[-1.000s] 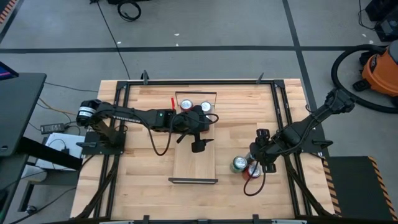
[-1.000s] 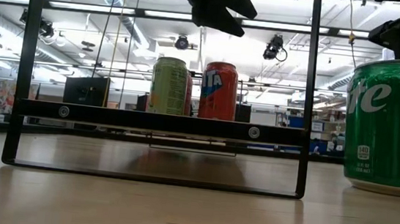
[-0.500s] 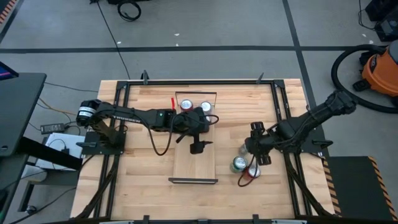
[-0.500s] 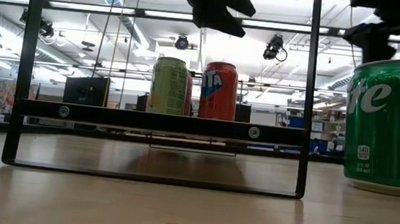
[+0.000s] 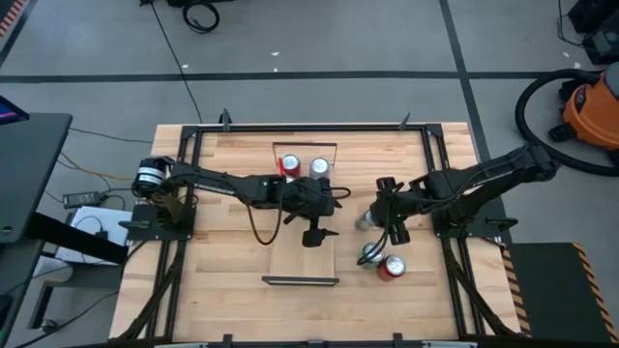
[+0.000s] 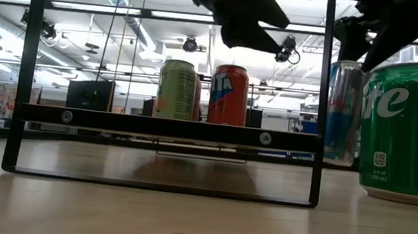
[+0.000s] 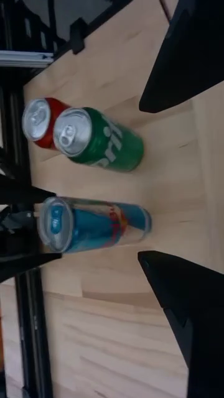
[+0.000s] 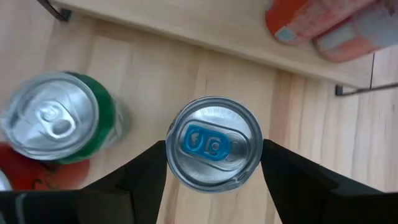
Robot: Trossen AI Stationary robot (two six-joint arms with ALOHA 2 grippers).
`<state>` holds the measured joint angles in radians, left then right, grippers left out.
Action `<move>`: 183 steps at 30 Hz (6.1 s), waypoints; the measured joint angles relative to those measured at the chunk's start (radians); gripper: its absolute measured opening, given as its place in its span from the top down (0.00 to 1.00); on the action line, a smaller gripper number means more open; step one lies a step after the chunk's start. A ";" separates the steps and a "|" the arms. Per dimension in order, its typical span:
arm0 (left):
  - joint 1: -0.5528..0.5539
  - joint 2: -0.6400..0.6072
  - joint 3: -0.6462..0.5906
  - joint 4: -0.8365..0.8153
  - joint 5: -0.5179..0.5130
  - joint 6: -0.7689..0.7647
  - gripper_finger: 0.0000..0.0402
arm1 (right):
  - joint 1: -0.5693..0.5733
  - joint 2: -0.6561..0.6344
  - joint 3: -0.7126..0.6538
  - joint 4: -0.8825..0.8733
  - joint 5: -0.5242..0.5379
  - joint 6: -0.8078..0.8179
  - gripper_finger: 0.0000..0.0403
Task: Place canned beverage on shelf
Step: Put the blue soda can on the shelf
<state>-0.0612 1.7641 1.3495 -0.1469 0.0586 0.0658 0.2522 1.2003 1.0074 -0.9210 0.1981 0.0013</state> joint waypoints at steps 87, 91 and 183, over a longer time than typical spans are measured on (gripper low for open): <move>-0.235 -0.146 0.000 -0.545 -0.670 -0.275 0.14 | -0.280 0.481 -0.039 0.294 -0.082 0.318 0.25; -0.236 -0.145 0.000 -0.545 -0.669 -0.294 0.14 | -0.294 0.496 -0.036 0.293 -0.108 0.306 0.33; 0.043 0.111 0.000 0.608 -0.428 -0.186 0.24 | 0.164 -0.040 -0.505 1.242 1.031 -0.237 0.37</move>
<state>-0.0177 1.8748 1.3499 0.4610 -0.3691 -0.1204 0.4165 1.1599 0.5022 0.3206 1.2293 -0.2359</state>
